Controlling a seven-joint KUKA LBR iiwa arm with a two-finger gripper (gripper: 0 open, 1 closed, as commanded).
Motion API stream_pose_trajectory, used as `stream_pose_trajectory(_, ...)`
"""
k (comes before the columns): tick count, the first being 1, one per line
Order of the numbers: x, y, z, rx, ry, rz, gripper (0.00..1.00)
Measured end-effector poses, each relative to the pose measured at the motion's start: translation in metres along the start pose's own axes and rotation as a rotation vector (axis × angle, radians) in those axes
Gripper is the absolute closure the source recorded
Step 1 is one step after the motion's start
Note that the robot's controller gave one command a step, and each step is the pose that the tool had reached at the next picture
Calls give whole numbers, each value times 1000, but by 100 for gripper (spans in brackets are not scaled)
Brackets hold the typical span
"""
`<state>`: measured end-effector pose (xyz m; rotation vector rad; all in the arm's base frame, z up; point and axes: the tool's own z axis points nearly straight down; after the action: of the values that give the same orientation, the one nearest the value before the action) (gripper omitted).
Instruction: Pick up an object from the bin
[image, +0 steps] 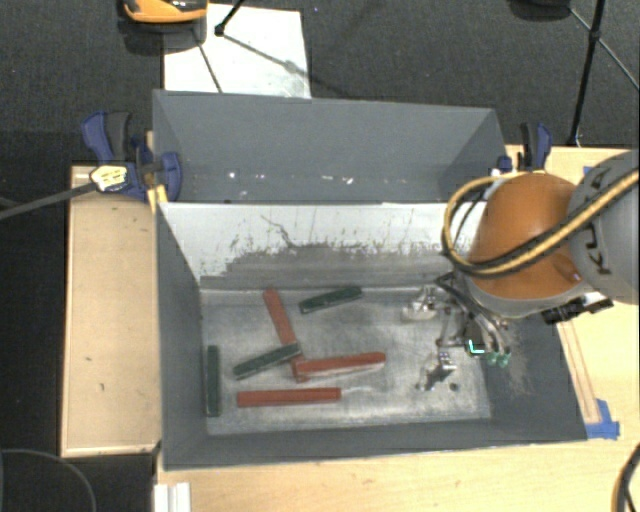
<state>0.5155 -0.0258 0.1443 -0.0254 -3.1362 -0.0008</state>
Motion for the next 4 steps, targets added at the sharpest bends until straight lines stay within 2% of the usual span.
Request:
stream_pose_trajectory(1, -2, 0, -4, 0, -8, -1, 0)
stream_pose_trajectory(2, -4, 20, 17, 4, -16, -48, 0)
stream_pose_trajectory(3, 3, 93, 20, 1, -8, -330, 0)
stream_pose_trajectory(4, 11, 115, 31, 0, -6, -207, 0)
